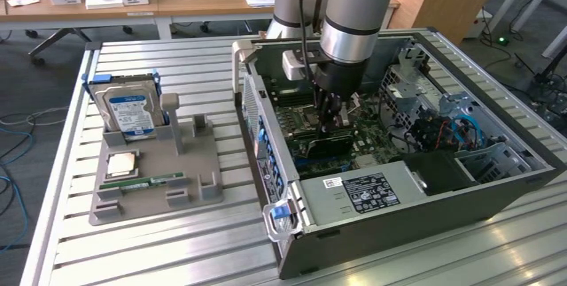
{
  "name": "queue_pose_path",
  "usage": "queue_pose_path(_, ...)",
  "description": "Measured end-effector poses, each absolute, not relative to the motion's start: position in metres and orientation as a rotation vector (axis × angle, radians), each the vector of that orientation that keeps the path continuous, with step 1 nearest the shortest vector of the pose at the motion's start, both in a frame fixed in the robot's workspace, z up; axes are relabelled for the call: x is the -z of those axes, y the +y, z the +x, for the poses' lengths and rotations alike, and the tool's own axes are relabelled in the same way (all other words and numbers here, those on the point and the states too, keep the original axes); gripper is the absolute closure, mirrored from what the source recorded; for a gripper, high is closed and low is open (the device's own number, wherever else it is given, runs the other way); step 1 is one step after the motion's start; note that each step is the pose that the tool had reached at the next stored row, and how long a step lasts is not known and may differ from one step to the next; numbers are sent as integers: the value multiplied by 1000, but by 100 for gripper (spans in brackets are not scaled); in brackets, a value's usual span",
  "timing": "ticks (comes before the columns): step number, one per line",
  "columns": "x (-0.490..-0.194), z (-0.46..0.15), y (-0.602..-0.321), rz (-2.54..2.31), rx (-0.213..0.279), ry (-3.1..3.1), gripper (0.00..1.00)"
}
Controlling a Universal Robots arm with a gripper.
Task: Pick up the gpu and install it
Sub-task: 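Press down on the gpu until it lock into place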
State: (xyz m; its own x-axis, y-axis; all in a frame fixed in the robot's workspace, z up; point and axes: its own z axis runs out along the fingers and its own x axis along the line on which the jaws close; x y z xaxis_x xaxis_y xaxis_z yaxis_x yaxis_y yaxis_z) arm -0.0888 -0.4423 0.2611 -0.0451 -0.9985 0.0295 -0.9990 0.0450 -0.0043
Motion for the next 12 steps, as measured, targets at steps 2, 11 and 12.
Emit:
queue_pose_path(2, -261, -89, -442, 2158, -37, -2257, 89)
queue_pose_path(11, -261, -89, -442, 2158, -37, -2258, 89)
queue_pose_path(12, -261, -89, -442, 2158, -37, -2258, 89)
